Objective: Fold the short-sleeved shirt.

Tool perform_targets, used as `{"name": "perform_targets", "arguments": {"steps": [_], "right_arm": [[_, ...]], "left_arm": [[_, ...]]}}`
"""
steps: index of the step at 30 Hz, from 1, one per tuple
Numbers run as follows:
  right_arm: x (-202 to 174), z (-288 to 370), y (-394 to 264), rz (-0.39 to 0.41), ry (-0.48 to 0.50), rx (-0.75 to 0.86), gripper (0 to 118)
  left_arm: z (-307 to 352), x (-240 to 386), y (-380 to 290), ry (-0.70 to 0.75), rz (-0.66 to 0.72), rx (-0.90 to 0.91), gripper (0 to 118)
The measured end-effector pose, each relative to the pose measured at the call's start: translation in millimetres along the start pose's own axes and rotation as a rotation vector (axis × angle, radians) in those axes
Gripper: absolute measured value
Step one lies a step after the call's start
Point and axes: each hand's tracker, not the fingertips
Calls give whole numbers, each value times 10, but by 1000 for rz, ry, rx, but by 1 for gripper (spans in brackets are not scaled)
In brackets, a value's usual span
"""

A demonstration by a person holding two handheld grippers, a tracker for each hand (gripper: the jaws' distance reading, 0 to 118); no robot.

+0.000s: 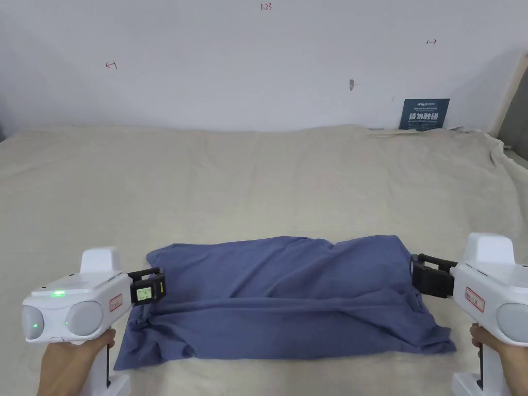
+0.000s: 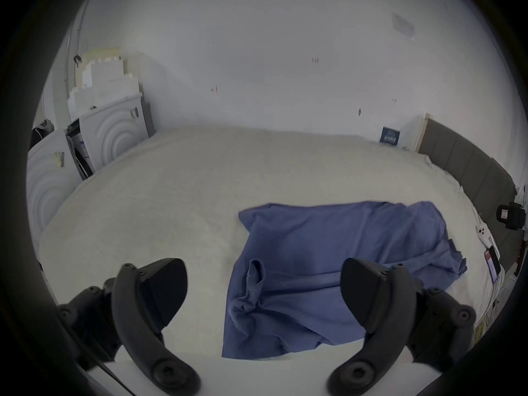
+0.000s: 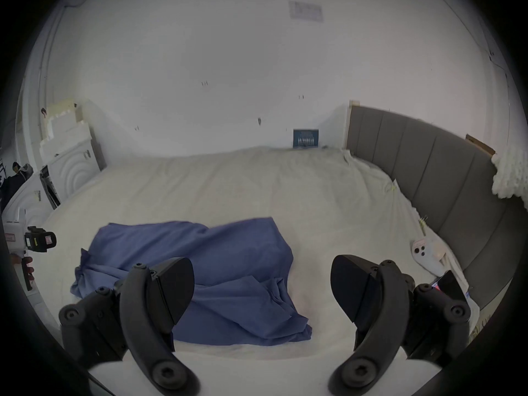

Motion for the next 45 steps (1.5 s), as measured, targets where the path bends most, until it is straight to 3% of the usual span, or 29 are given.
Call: {"name": "perform_targets", "arguments": {"steps": [2,5,6,8,9,11,12,13,21,28,30,32,35,37,43,45], "right_arm": [[-31,201,-17,4,0,26,99],[-78,450,-115,4,-21,72,99],[-58,503,-164,-5,-19,86,99],[-72,624,-245,-18,-19,107,87],[-84,675,-283,-19,-23,112,74],[-74,714,-356,-18,-33,126,19],[-79,732,-387,-14,-43,131,0],[-71,754,-421,-14,-55,135,0],[31,696,-451,-21,-33,120,0],[-19,599,-353,-11,-29,118,0],[-36,560,-347,-9,-28,113,0],[-32,521,-338,-8,-27,105,0],[-64,476,-336,-5,-29,91,0],[-60,423,-340,-5,-30,78,0],[-122,345,-372,-7,-33,45,0],[-129,301,-380,-8,-33,34,0]], "left_arm": [[133,7,-33,3,16,24,118],[282,4,-143,-18,51,47,113],[335,-4,-203,-29,65,74,107],[420,-2,-310,-40,65,108,78],[461,12,-360,-36,59,118,61],[527,53,-450,-9,20,144,19],[568,65,-498,-24,6,154,5],[600,65,-522,-30,1,149,0],[568,34,-543,-46,-21,81,0],[233,-98,-418,-33,-3,-115,0],[43,-165,-394,-49,32,-230,8],[-113,-240,-411,-76,53,-281,23],[-354,-274,-470,-51,39,-358,70],[-498,-275,-542,-23,19,-391,87],[-830,-316,-720,8,16,-470,88],[-856,-322,-758,16,23,-484,75]]}}
